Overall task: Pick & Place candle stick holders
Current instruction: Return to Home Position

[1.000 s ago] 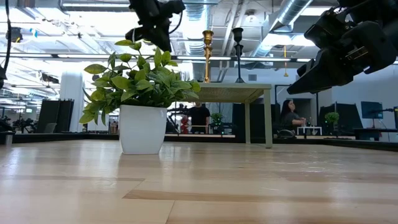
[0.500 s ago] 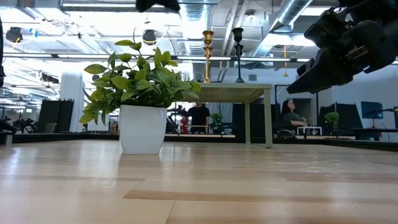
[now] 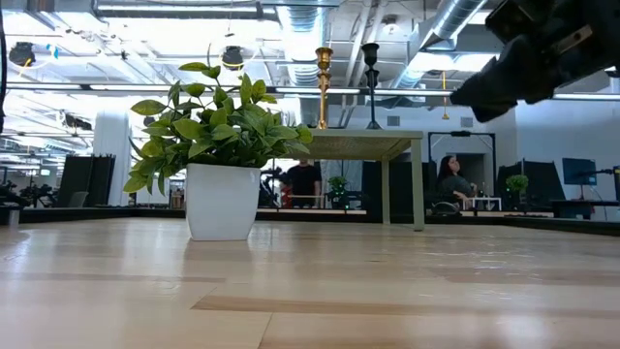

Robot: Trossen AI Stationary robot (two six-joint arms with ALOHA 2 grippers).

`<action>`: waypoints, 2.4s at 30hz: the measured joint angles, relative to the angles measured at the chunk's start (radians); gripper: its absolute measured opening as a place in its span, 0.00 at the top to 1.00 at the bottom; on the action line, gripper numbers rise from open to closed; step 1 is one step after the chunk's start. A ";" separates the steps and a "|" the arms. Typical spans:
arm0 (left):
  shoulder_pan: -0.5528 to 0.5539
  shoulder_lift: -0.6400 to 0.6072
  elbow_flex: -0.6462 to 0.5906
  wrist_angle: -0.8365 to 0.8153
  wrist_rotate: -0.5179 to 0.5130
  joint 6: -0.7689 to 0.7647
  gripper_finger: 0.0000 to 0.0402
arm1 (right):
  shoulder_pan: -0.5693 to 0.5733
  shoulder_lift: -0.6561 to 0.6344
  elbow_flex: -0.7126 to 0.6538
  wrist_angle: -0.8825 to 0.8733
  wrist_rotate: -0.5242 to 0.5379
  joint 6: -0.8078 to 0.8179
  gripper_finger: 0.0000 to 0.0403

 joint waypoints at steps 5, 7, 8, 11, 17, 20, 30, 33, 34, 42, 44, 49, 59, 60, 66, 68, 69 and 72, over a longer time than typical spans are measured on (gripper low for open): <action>-0.028 0.000 0.000 0.000 0.000 -0.004 0.99 | 0.000 -0.049 0.000 0.002 0.000 -0.052 1.00; -0.040 0.000 0.000 0.000 0.000 -0.004 0.99 | 0.000 -0.063 0.000 0.002 0.000 -0.053 1.00; -0.045 0.000 0.000 0.000 0.000 -0.004 0.99 | 0.000 -0.070 0.000 0.002 0.000 -0.053 1.00; -0.065 0.000 0.000 0.010 0.000 -0.004 0.99 | 0.000 -0.092 0.000 0.002 0.001 -0.053 1.00; -0.098 -0.012 0.000 0.012 0.001 0.018 0.99 | -0.005 -0.146 0.000 0.002 0.000 -0.053 1.00; -0.109 -0.021 0.000 0.035 0.000 0.051 0.99 | -0.018 -0.180 0.018 -0.036 0.000 -0.043 1.00; -0.147 -0.042 0.000 0.080 -0.015 0.123 0.99 | -0.055 -0.262 0.230 -0.353 0.000 -0.045 1.00; -0.151 -0.048 0.000 0.078 -0.019 0.130 0.99 | -0.055 -0.291 0.256 -0.369 0.000 -0.101 1.00; -0.154 -0.052 0.000 0.079 -0.023 0.131 0.99 | -0.055 -0.303 0.257 -0.372 0.000 -0.110 1.00; -0.215 -0.125 -0.054 0.087 -0.029 0.120 0.99 | -0.055 -0.449 0.256 -0.498 0.002 -0.108 1.00; -0.235 -0.148 -0.085 0.103 -0.030 0.112 0.99 | -0.055 -0.492 0.256 -0.513 0.002 -0.108 1.00; -0.270 -0.190 -0.158 0.149 -0.030 0.111 0.99 | -0.055 -0.590 0.256 -0.538 0.002 -0.107 1.00; -0.277 -0.227 -0.204 0.184 -0.050 0.109 0.99 | -0.055 -0.785 0.188 -0.601 0.017 -0.073 1.00; -0.277 -0.229 -0.206 0.184 -0.052 0.109 0.99 | -0.055 -0.809 0.177 -0.600 0.028 -0.069 1.00; -0.277 -0.229 -0.209 0.186 -0.052 0.108 0.99 | -0.055 -0.942 0.143 -0.652 0.040 -0.036 1.00; -0.277 -0.229 -0.209 0.190 -0.052 0.109 0.99 | -0.052 -0.939 0.144 -0.673 0.025 -0.034 1.00; -0.277 -0.229 -0.209 0.190 -0.052 0.109 0.99 | -0.053 -0.940 0.147 -0.678 0.022 -0.034 1.00; -0.277 -0.229 -0.209 0.192 -0.052 0.109 0.99 | -0.053 -0.938 0.152 -0.684 0.020 -0.041 1.00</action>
